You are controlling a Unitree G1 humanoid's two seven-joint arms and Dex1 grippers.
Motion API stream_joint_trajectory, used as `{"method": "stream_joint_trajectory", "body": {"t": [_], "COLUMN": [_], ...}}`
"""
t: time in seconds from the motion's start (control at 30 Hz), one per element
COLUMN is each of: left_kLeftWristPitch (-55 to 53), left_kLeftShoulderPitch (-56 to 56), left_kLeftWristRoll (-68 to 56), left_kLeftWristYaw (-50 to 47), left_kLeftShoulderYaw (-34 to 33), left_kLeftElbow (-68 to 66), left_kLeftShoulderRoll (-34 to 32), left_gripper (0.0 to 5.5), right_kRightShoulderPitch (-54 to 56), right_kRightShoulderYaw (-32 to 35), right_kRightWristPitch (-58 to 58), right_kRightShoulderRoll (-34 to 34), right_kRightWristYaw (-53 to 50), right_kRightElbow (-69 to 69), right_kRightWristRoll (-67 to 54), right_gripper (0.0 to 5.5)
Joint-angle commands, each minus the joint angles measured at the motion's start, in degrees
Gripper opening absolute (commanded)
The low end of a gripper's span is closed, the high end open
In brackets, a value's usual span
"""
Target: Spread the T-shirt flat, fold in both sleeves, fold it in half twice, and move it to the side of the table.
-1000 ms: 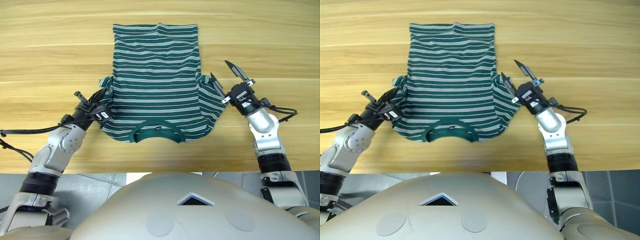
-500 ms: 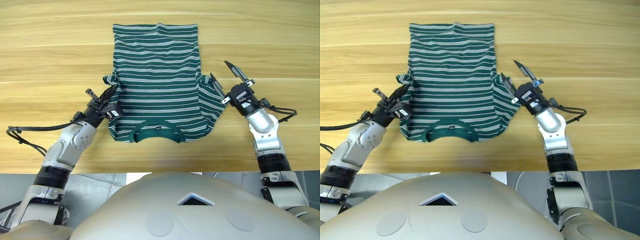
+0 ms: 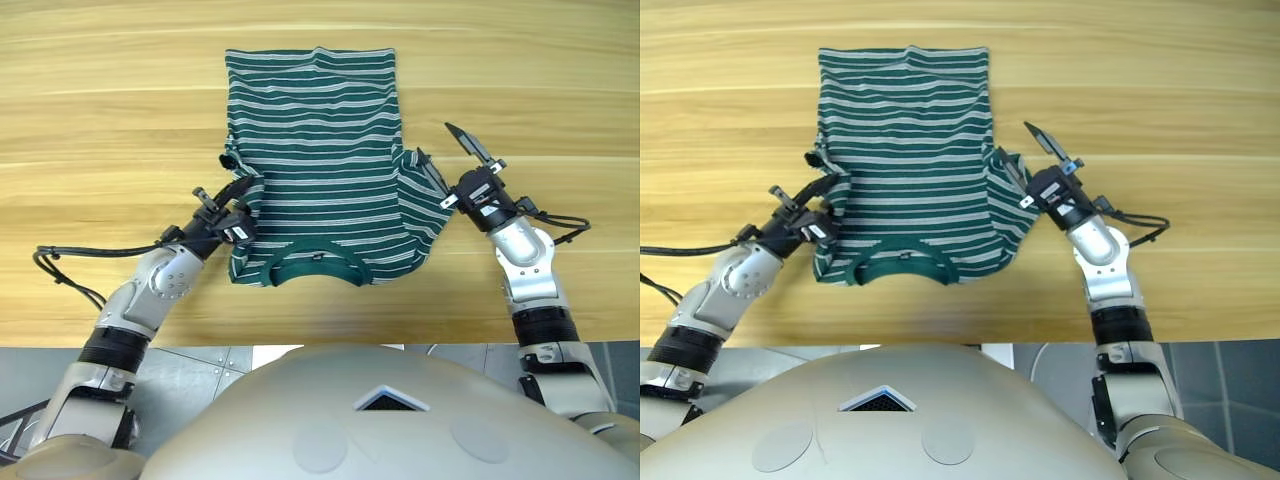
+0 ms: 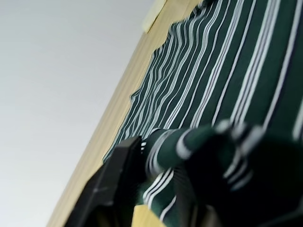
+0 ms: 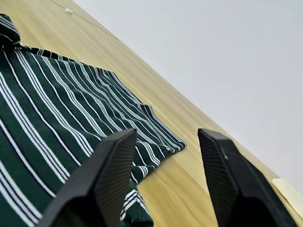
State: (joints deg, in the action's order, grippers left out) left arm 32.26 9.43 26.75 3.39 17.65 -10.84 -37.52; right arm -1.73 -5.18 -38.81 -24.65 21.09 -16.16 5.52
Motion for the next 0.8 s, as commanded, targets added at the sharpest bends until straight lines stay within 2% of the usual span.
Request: {"method": "stream_joint_trajectory", "body": {"t": [0.03,0.27,0.4,0.6,0.8], "left_kLeftWristPitch": [0.3,3.25,4.35,13.41,16.57], "left_kLeftShoulderPitch": [5.13,5.04,5.15,8.03,9.69], "left_kLeftWristRoll": [1.01,-1.63,-2.82,-14.64,-26.09], "left_kLeftWristYaw": [5.85,6.5,6.85,6.17,12.66], "left_kLeftShoulderYaw": [5.04,5.43,5.18,0.23,-0.67], "left_kLeftElbow": [-5.32,-8.84,-10.8,-2.1,-0.6], "left_kLeftShoulderRoll": [0.44,0.38,-0.01,-0.38,1.08], "left_gripper": [1.74,2.98,3.29,3.29,3.29], "right_kRightShoulderPitch": [0.91,0.51,0.31,0.44,0.54], "right_kRightShoulderYaw": [-0.13,-0.31,-0.39,-0.67,-0.84], "right_kRightWristPitch": [0.48,0.72,0.79,0.84,1.0], "right_kRightShoulderRoll": [0.1,0.21,0.41,0.82,0.98], "right_kRightWristYaw": [0.54,0.92,0.96,0.85,0.65], "right_kRightElbow": [0.18,0.92,1.15,1.36,1.35], "right_kRightWristRoll": [-0.38,-0.39,-0.32,-0.19,-0.06], "right_gripper": [2.38,2.38,2.38,2.38,2.38]}}
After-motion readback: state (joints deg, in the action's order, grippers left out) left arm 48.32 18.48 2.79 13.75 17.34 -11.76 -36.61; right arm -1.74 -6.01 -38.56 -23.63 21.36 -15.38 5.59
